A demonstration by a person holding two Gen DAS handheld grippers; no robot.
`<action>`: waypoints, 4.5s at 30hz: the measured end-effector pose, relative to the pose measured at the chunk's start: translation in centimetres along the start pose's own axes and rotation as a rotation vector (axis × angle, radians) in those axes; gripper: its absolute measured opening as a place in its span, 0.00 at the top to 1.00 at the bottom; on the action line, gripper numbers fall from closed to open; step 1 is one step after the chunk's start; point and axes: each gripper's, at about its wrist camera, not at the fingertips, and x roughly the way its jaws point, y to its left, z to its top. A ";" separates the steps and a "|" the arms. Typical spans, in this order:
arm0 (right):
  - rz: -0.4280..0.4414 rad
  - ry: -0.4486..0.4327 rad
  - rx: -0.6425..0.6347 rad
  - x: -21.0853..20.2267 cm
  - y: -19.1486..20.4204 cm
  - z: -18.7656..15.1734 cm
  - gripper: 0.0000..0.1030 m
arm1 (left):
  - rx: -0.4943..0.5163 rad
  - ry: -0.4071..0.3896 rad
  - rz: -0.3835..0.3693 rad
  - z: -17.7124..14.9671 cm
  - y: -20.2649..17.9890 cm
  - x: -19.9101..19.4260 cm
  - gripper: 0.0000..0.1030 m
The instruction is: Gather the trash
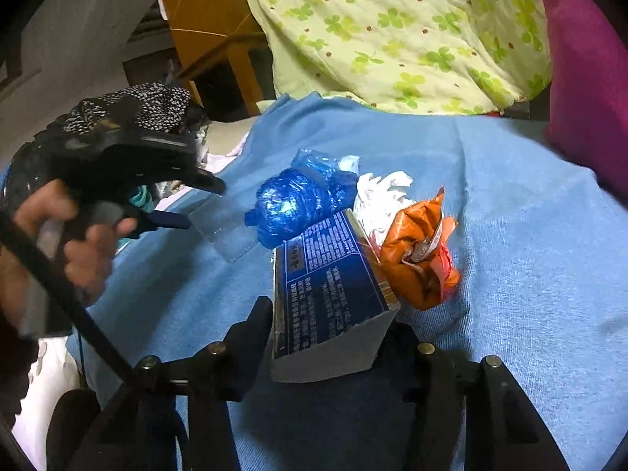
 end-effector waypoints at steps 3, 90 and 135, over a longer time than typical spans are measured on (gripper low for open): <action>0.012 -0.016 -0.020 -0.8 0.6 -0.5 0.48 | -0.022 0.003 -0.008 0.1 -0.4 0.5 0.35; -0.078 -0.244 0.124 -19.3 -0.4 -4.3 0.48 | 0.249 -0.143 -0.036 -13.6 1.1 -5.1 0.38; -0.364 -0.571 0.183 -39.7 -6.1 -5.2 0.48 | 0.851 -0.448 -0.301 -29.6 -21.7 -24.9 0.37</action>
